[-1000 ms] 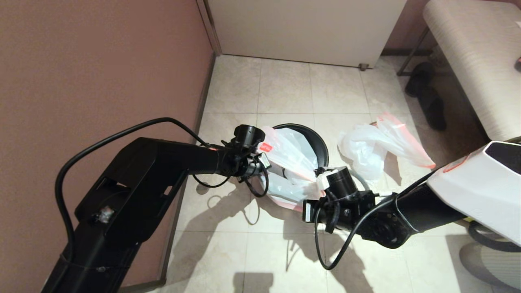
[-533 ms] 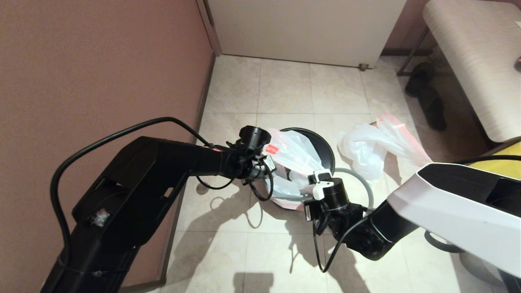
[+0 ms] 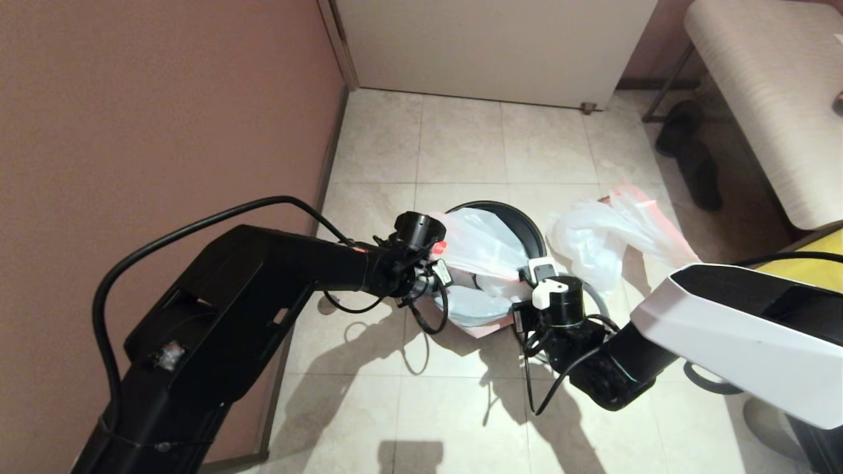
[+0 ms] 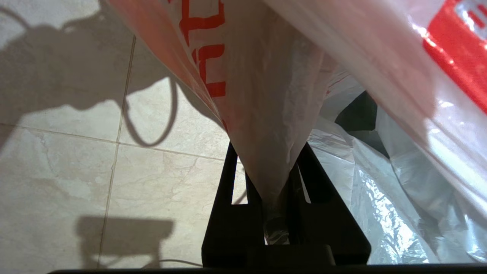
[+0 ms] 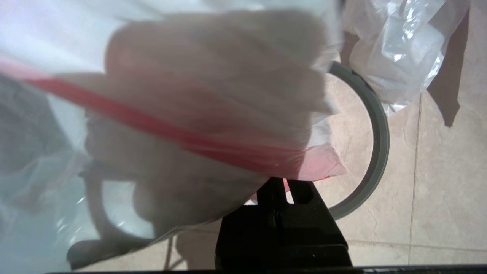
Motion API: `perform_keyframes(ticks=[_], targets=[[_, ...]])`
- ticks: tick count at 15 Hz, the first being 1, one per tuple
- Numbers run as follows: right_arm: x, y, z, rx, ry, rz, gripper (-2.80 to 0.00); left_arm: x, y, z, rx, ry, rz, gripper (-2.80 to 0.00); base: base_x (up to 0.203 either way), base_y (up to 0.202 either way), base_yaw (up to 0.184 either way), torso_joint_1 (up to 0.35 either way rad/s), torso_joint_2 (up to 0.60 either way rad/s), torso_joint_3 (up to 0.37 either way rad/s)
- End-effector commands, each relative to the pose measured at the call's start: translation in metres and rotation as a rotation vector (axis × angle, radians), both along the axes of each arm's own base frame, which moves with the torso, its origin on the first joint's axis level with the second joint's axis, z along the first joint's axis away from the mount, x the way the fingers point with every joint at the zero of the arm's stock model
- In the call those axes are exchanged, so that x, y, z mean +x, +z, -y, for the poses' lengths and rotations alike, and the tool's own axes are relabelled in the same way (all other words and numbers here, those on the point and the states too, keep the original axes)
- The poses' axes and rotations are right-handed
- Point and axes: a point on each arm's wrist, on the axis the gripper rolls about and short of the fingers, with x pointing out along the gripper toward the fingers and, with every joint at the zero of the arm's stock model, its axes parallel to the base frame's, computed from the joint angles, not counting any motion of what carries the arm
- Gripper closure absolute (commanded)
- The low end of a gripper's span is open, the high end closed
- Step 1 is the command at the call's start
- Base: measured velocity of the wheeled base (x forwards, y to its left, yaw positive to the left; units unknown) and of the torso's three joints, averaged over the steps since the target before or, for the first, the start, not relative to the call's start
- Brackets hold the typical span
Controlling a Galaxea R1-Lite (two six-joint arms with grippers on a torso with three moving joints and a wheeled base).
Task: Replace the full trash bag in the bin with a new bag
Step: Put the new garbage bag on the trash can
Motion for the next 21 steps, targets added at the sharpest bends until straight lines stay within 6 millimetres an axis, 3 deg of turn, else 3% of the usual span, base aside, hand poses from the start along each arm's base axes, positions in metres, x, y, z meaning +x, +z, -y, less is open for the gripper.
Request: perform_keyframes(ticks=[1, 5, 10, 14, 18, 21], targets=[[0.006, 0.004, 0.008, 0.020, -0.020, 0.037, 0.00, -0.002, -0.005, 0.003, 0.013, -0.011, -0.012, 0.00, 0.000, 0.000, 0.000, 0.000, 0.00, 0.000], [0.019, 0.015, 0.023, 0.049, -0.051, 0.089, 0.00, -0.007, -0.004, 0.003, 0.045, -0.053, -0.015, 0.00, 0.000, 0.000, 0.000, 0.000, 0.00, 0.000], [0.021, 0.034, 0.033, 0.070, -0.069, 0.133, 0.00, -0.022, 0.004, 0.010, 0.110, -0.167, -0.008, 0.00, 0.000, 0.000, 0.000, 0.000, 0.00, 0.000], [0.027, 0.023, 0.037, 0.070, -0.059, 0.089, 0.00, -0.024, 0.003, 0.008, 0.114, -0.215, -0.026, 0.00, 0.000, 0.000, 0.000, 0.000, 0.00, 0.000], [0.057, 0.007, 0.035, 0.160, -0.058, 0.024, 0.00, -0.016, -0.011, 0.002, 0.150, -0.215, -0.088, 0.00, 0.000, 0.000, 0.000, 0.000, 0.00, 0.000], [0.079, 0.010, 0.039, 0.257, -0.049, -0.017, 0.00, -0.012, -0.028, 0.001, 0.187, -0.222, -0.148, 0.00, 0.000, 0.000, 0.000, 0.000, 0.00, 0.000]])
